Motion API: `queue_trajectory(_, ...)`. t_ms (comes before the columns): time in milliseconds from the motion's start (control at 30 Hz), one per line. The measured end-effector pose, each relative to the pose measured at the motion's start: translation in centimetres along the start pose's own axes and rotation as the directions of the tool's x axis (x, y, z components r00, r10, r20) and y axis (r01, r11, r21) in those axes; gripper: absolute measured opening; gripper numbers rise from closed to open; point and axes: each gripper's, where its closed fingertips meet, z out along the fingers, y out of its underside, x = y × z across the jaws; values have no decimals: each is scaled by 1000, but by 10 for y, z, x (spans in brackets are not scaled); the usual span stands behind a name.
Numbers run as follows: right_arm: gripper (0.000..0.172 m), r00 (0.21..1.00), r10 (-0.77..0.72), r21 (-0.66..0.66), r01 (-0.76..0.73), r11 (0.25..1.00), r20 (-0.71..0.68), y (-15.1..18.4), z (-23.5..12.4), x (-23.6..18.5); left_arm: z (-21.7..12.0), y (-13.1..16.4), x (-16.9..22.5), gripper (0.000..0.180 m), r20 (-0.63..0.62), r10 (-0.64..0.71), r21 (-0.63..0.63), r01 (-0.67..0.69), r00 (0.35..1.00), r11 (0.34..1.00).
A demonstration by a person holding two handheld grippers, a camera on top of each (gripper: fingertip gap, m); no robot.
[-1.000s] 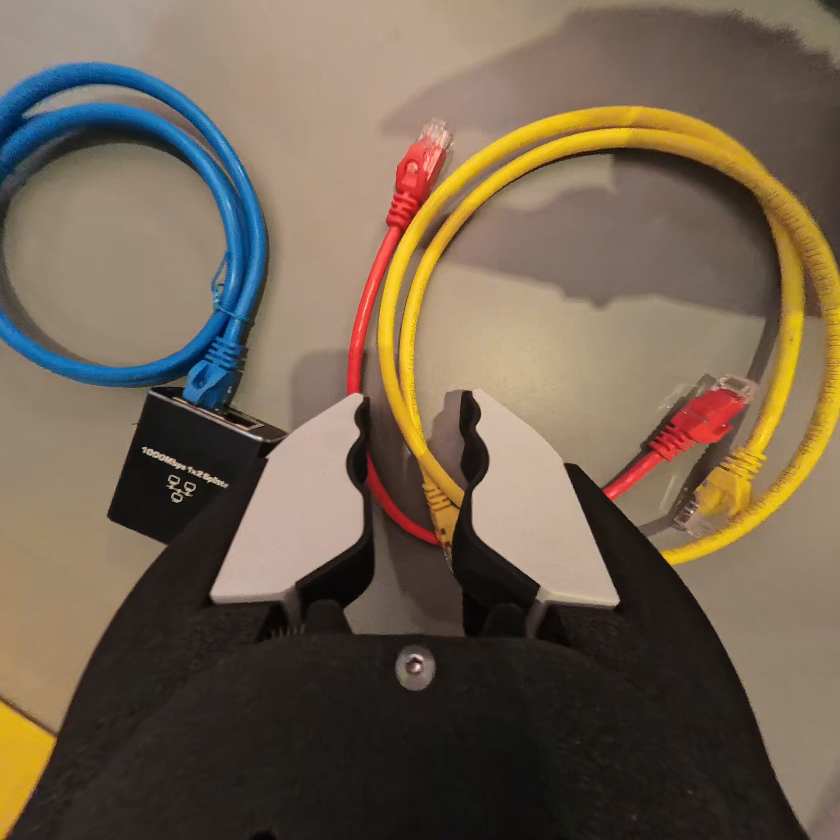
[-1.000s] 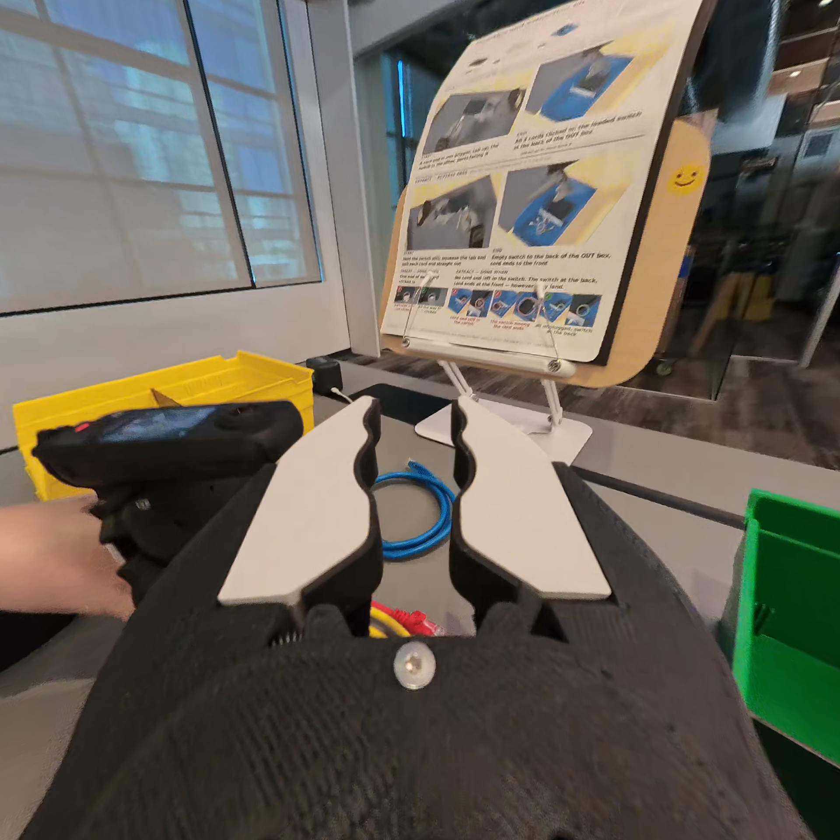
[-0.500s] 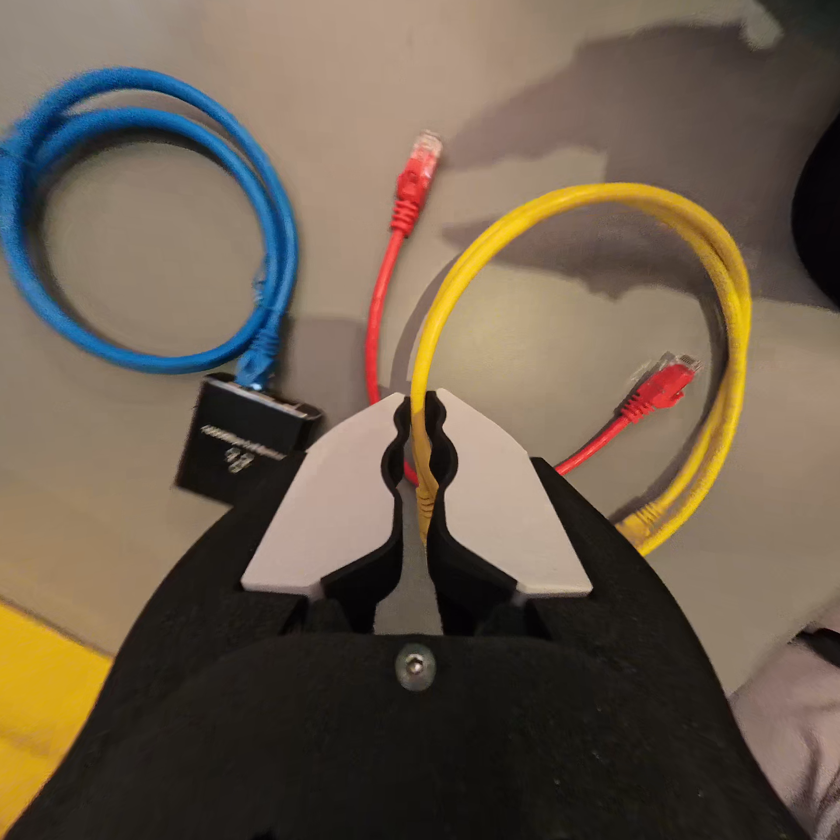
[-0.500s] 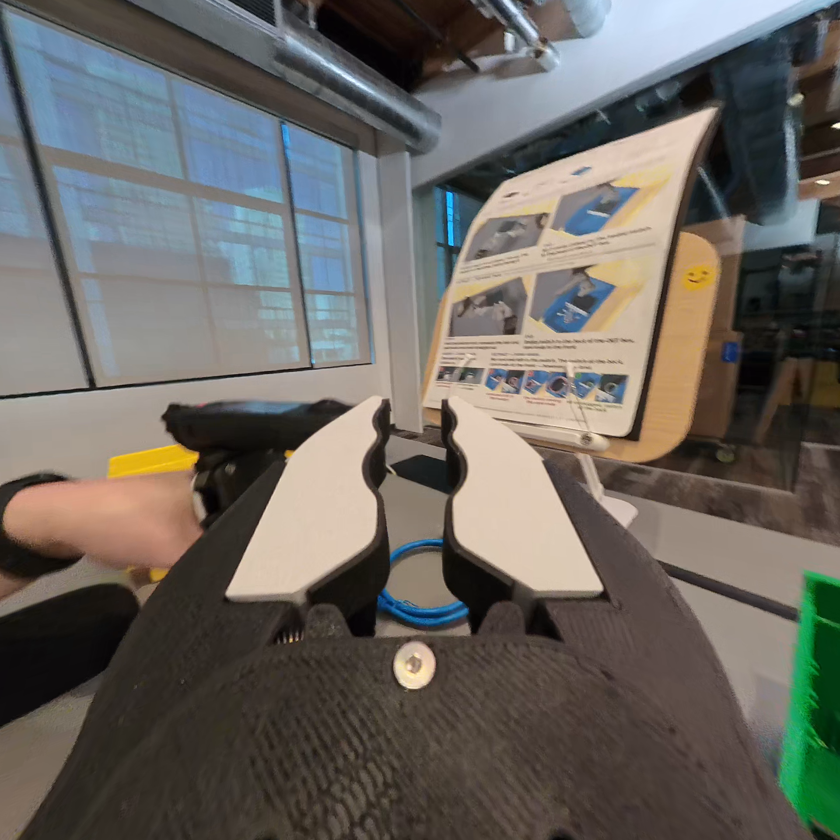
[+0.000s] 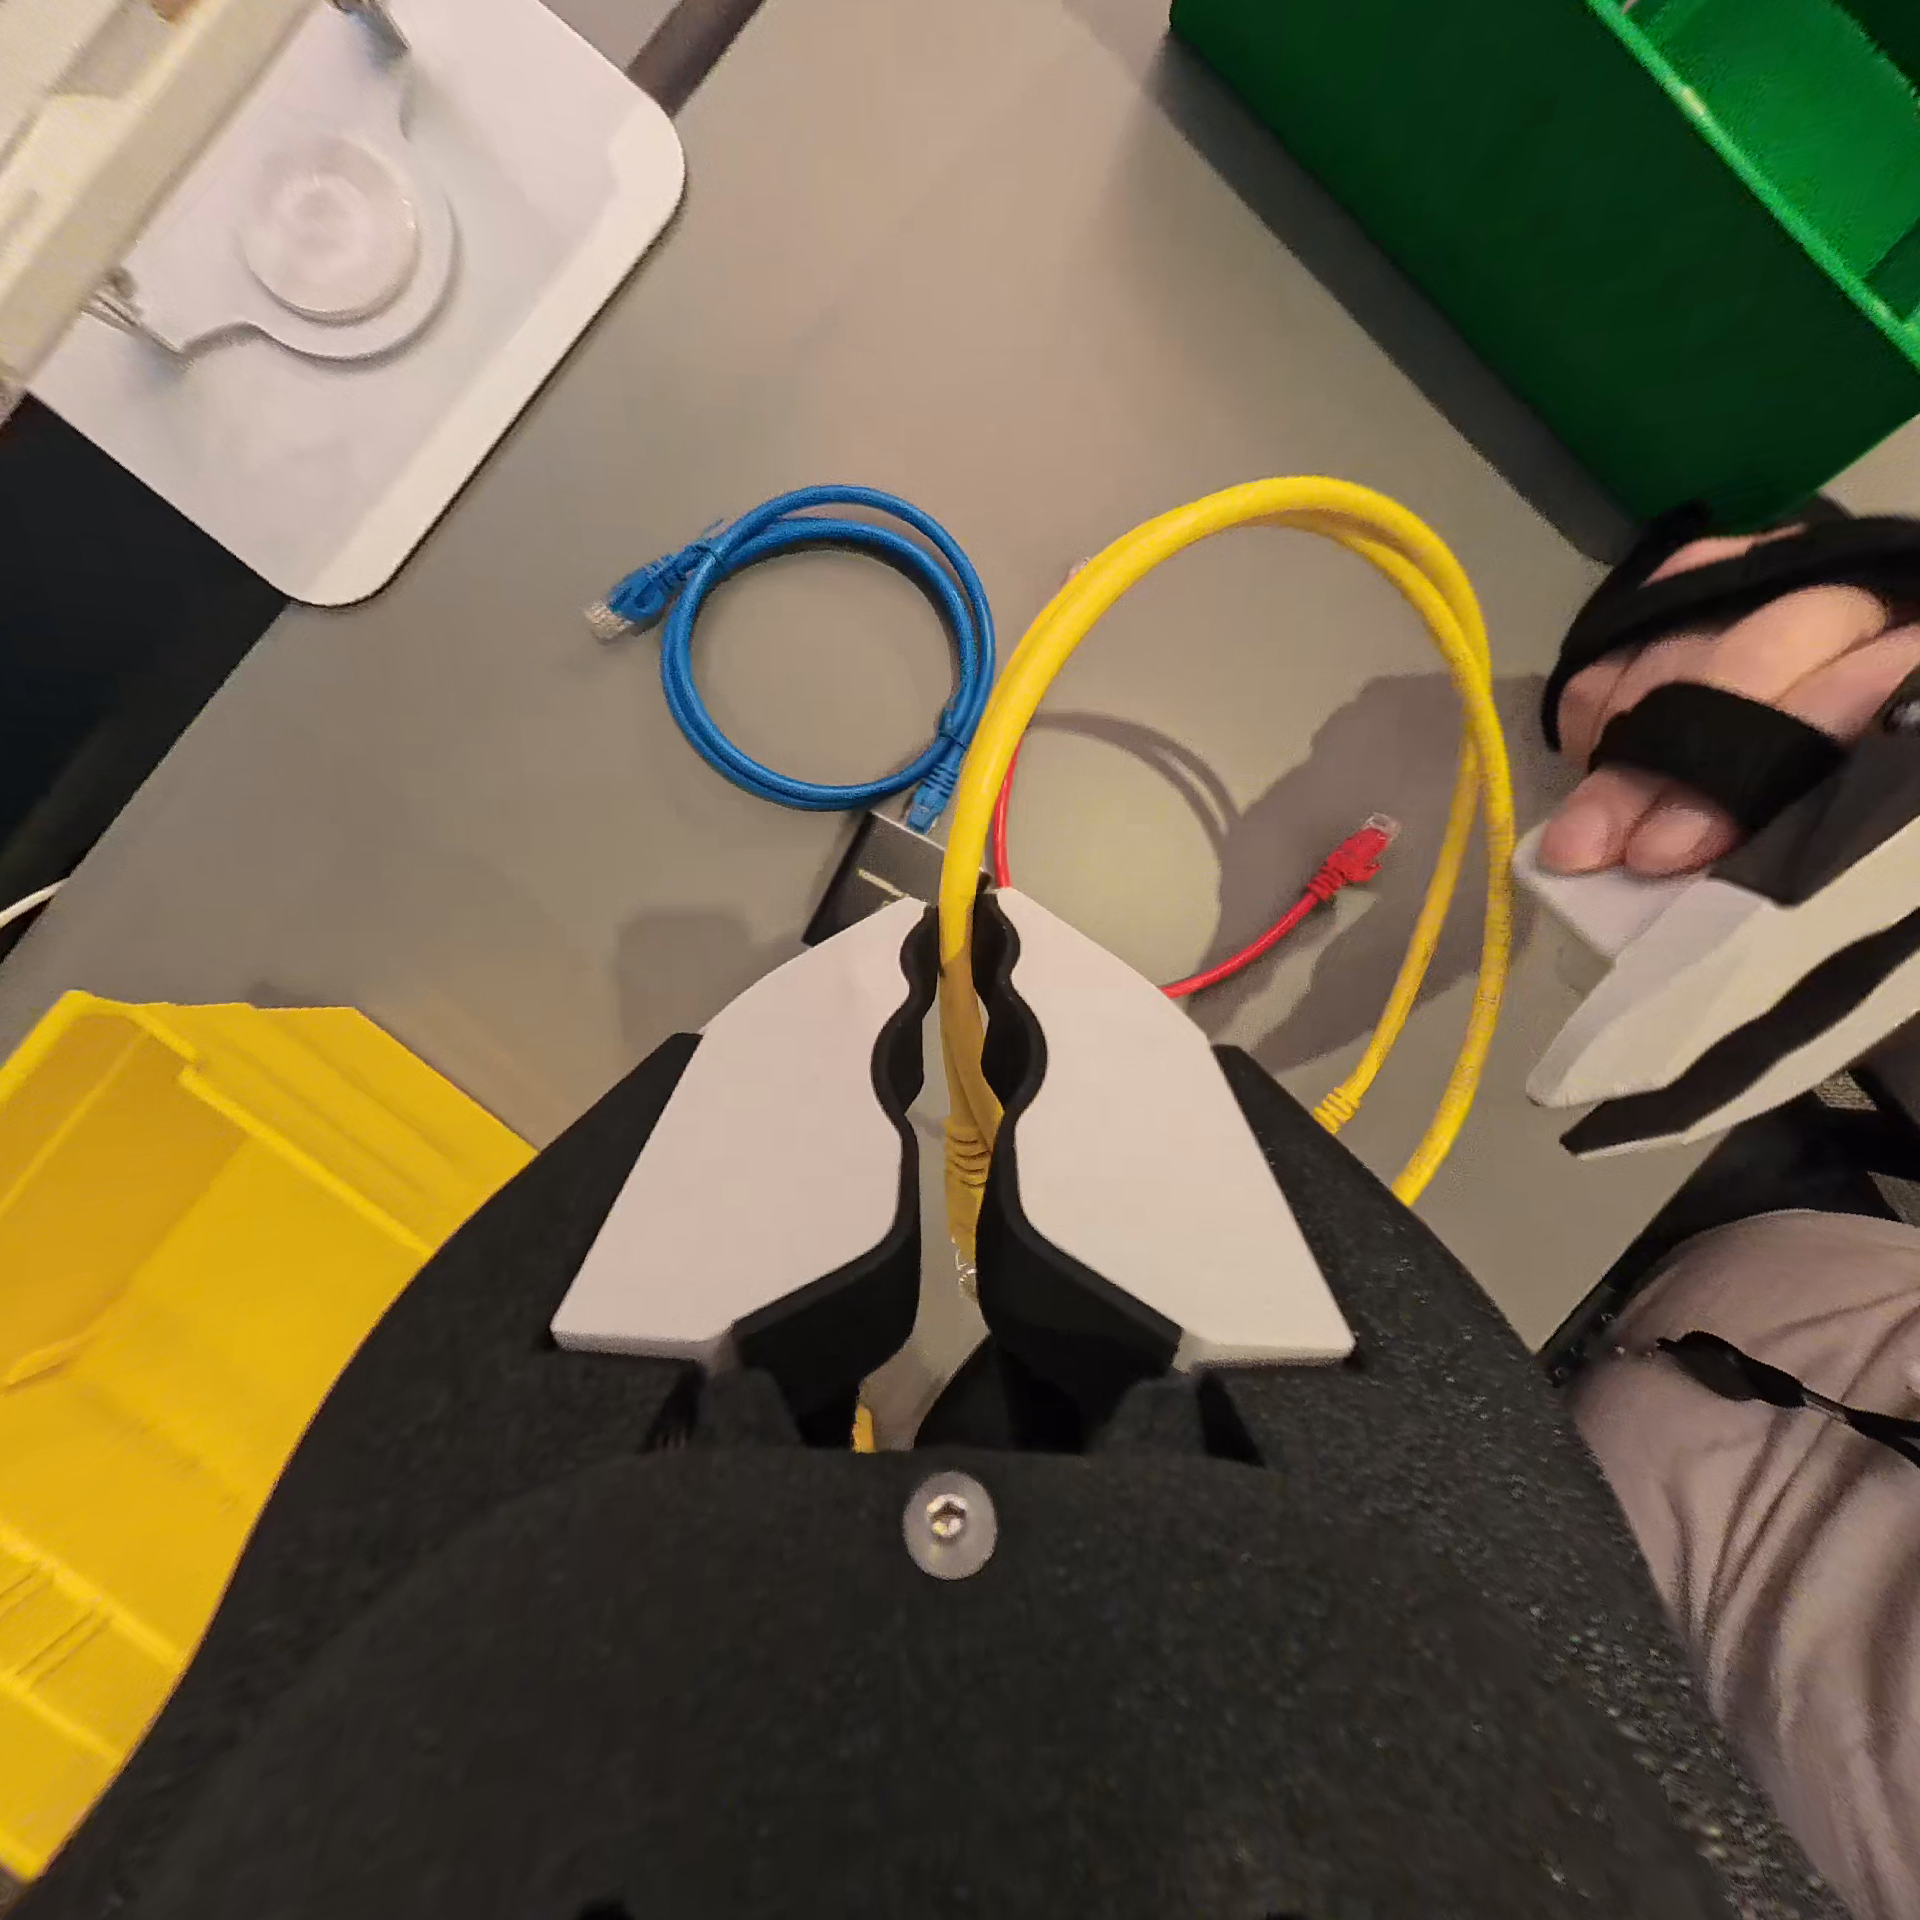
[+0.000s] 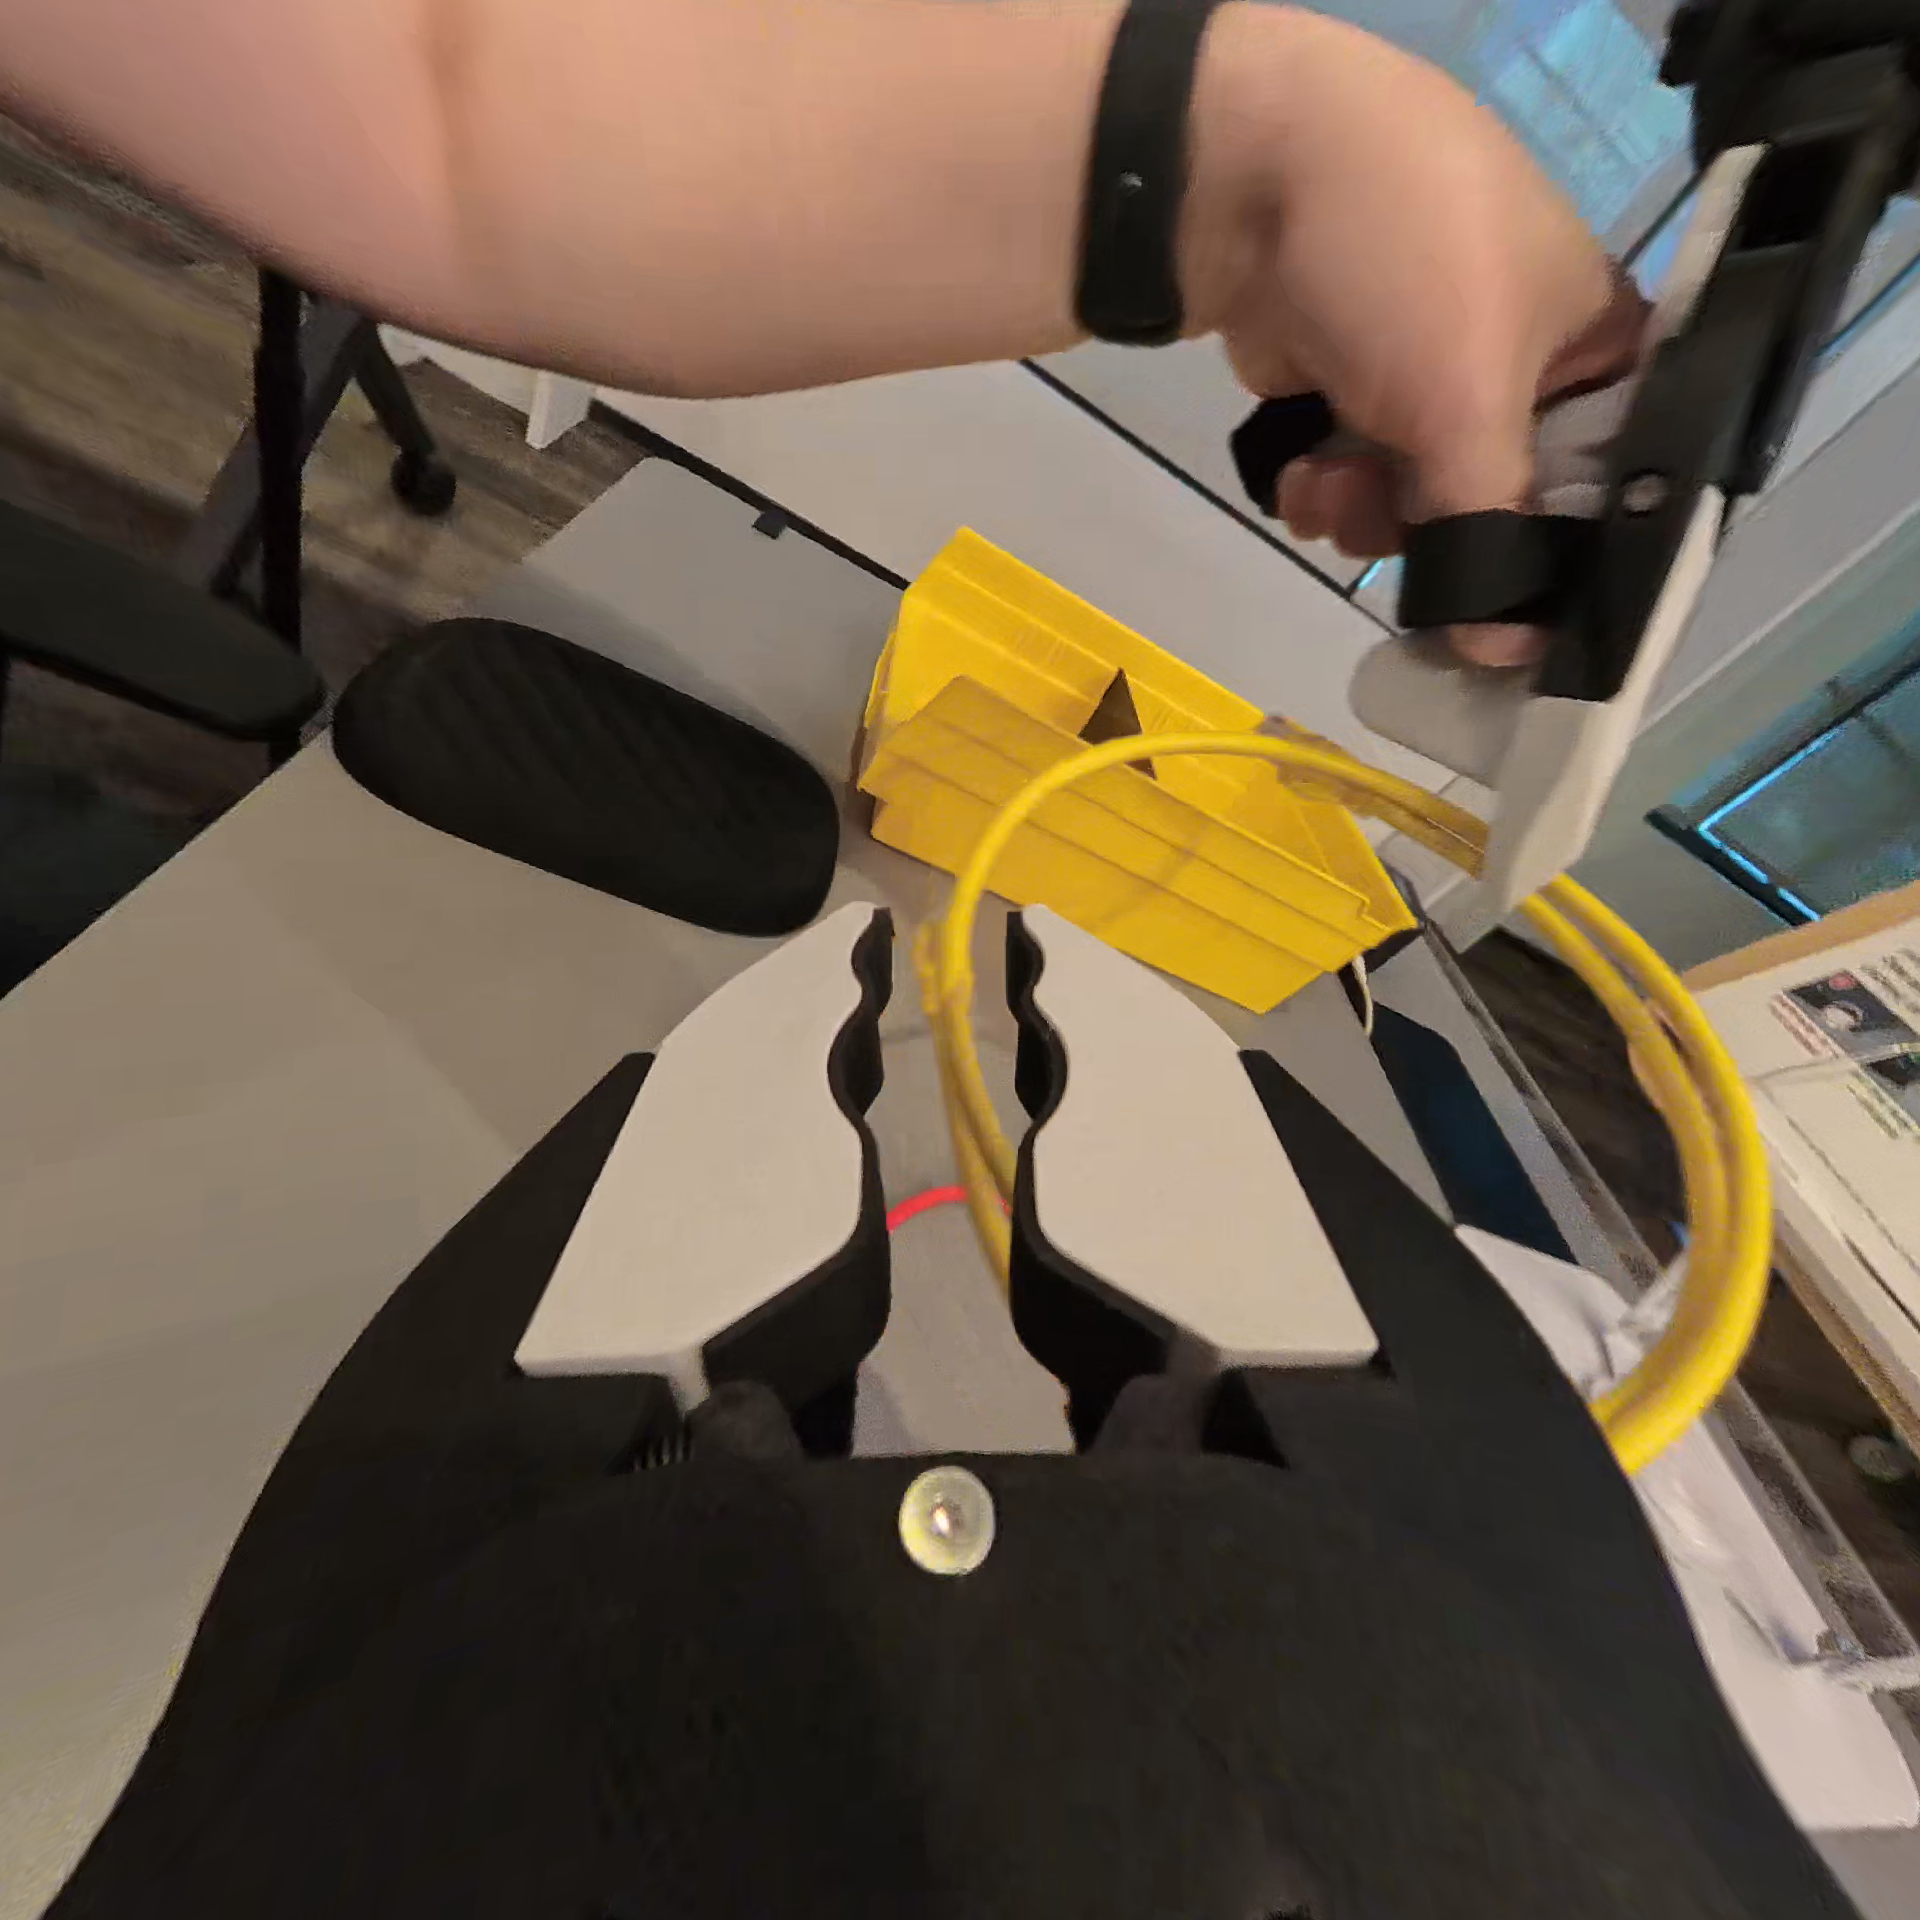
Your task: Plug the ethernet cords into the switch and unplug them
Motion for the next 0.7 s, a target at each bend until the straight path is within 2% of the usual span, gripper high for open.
queue_trajectory(167, 10, 996, -91, 187, 87, 979, 13, -44, -5, -18, -23, -9, -12, 6, -41, -37, 7, 37, 998, 999)
queue_trajectory(300, 10, 985, -175, 65, 174, 983, 6, -23, 6, -22, -38, -17, -12, 6, -111, -66, 29, 70, 992, 997)
queue_trajectory(433, 6, 996, -83, 18, 82, 996, 44, 0, 13, -19, -52, -27, -7, 6, -196, -83, 68, 98, 977, 993)
queue_trajectory(533, 18, 997, -20, 24, 22, 999, -70, 7, 11, 3, -60, -33, 6, 6, -296, -74, 92, 105, 952, 990)
queue_trajectory(700, 39, 978, 96, 189, -60, 980, -187, -13, 1, 25, -73, -48, 28, 6, -436, -40, 161, 122, 899, 979)
